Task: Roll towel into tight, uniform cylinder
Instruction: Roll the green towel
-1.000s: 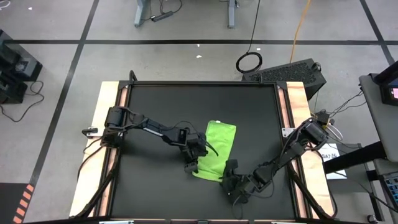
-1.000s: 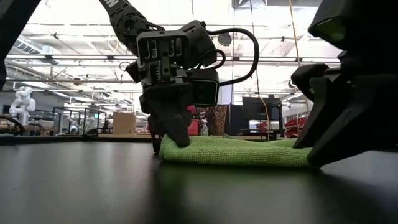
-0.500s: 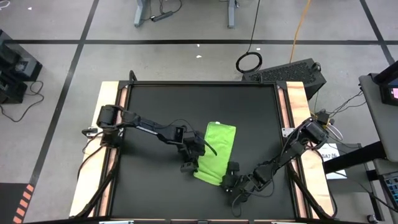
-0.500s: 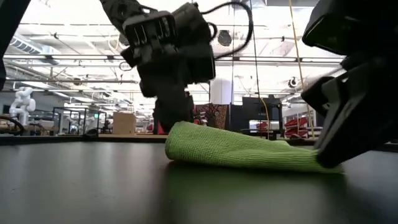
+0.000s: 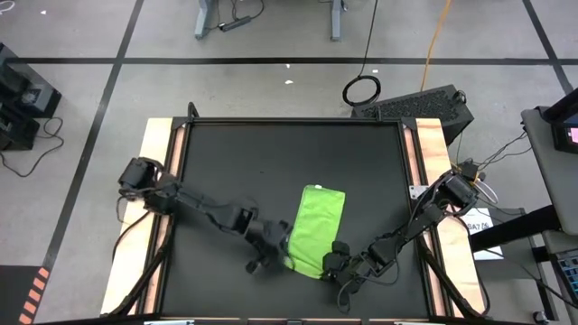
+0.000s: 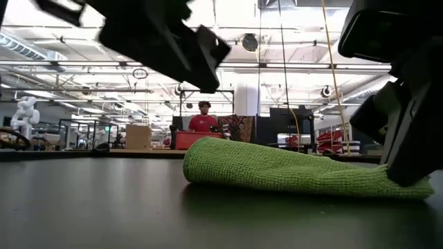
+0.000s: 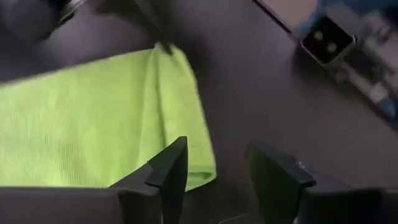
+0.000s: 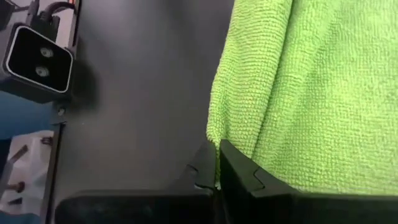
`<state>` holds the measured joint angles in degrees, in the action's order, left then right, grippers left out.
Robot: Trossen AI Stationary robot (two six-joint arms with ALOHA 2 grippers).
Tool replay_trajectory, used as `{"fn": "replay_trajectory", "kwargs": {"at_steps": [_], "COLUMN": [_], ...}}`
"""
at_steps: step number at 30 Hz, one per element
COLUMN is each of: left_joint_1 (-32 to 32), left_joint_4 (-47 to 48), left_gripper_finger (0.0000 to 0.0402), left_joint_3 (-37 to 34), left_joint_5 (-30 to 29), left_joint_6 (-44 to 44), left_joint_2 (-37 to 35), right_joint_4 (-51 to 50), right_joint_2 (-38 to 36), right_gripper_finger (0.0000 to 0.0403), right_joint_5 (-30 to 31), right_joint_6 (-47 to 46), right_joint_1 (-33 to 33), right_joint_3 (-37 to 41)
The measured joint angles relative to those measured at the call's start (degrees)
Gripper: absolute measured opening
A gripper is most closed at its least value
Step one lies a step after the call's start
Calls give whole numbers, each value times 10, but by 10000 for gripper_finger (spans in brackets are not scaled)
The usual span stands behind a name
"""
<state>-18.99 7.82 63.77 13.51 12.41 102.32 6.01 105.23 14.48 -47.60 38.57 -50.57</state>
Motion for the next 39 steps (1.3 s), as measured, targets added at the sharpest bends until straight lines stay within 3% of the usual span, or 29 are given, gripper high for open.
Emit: {"fn": "replay_trajectory", "kwargs": {"at_steps": [5,11,19,23,30,39], "left_joint_1": [-39,-39,-39,-39,-33,-12], "left_joint_4": [-15,-65,-63,-44,-45,-66], "left_gripper_finger": [166,171,262,277,220,87], "left_joint_3": [0,1,1,0,-19,-19], "left_joint_5": [-77,-72,-73,-78,-106,-75], "left_joint_6": [65,80,80,80,88,55], "left_joint_2": [11,41,74,80,85,98], "right_joint_4": [3,7,8,11,12,20], "right_joint_2": [0,0,0,0,0,0], "right_gripper_finger": [0,0,0,0,0,0], "right_joint_5": [-27,-58,-72,-72,-71,-71], "right_joint_6": [-10,1,3,3,0,1], "right_joint_1": [-9,-24,-37,-38,-38,-38], "right_joint_3": [0,0,0,0,0,0]}}
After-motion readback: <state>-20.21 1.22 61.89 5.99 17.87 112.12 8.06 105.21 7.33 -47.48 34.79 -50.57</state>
